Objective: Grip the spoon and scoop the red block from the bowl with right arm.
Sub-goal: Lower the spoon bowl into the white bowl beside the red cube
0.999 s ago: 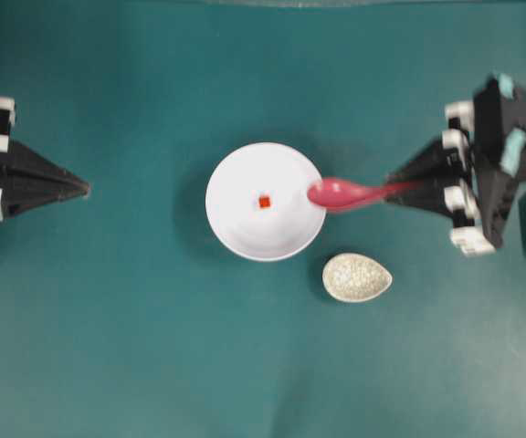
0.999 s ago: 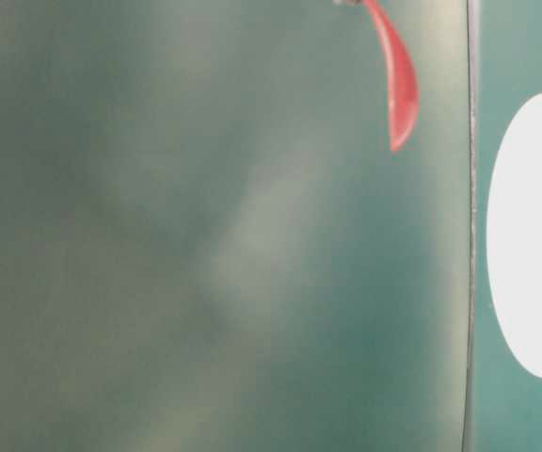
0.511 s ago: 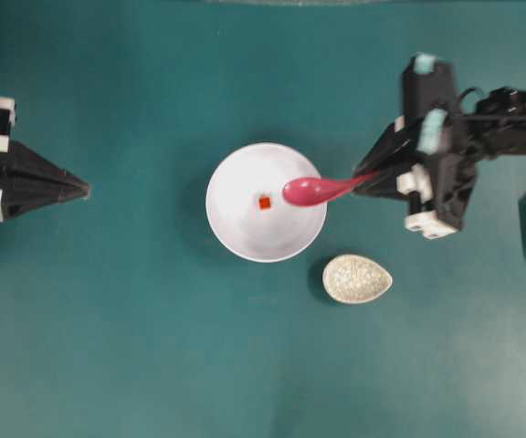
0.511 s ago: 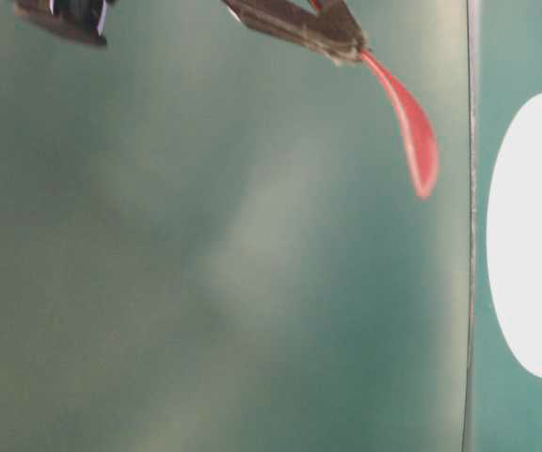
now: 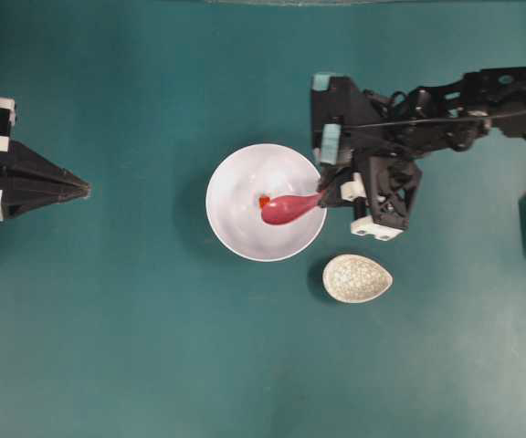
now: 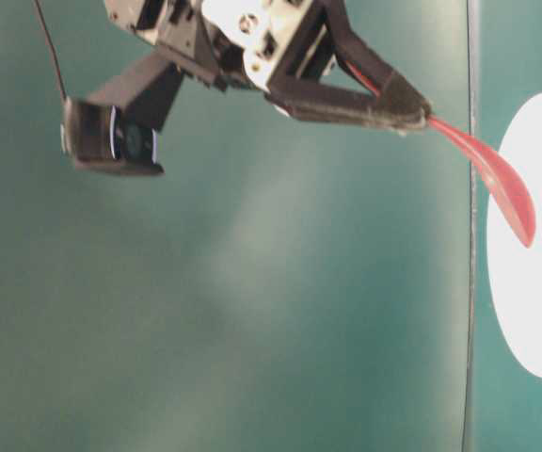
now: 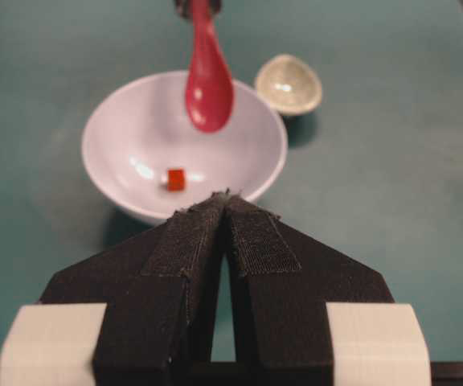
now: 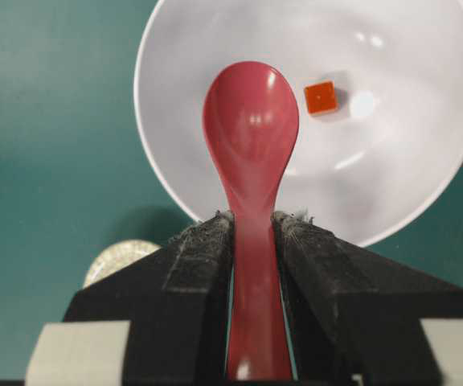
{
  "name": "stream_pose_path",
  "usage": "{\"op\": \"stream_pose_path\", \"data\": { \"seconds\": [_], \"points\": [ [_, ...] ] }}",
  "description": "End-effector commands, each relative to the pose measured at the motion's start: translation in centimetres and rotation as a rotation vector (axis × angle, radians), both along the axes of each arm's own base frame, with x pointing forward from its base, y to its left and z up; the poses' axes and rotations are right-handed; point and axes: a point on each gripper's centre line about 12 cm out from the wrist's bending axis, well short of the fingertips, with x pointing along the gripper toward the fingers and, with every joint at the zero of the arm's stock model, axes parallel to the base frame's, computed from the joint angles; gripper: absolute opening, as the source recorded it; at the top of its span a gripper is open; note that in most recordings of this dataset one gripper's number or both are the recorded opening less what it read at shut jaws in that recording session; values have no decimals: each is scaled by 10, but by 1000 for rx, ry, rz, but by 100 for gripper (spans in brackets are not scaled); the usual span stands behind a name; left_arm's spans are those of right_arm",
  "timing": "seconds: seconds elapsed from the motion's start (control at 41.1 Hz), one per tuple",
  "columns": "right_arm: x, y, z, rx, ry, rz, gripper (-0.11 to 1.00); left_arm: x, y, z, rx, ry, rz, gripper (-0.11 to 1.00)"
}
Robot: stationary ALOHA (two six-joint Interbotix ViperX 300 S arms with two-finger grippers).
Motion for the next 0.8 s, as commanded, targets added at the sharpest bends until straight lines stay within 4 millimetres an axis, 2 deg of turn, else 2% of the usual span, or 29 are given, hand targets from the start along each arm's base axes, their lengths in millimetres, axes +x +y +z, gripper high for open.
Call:
{"op": "stream_pose_path", "data": {
  "seconds": [0.0,0.292,0.779],
  "points": [
    [7,-3,13,-5,-8,-7,25,4,0,11,1,-29,-2,1],
    [5,-8,1,3,118,-83,25,4,0,12,1,-34,-2,1],
    [17,-15,-16,-26,152,-103,25,4,0,12,1,-35,-2,1]
  ]
}}
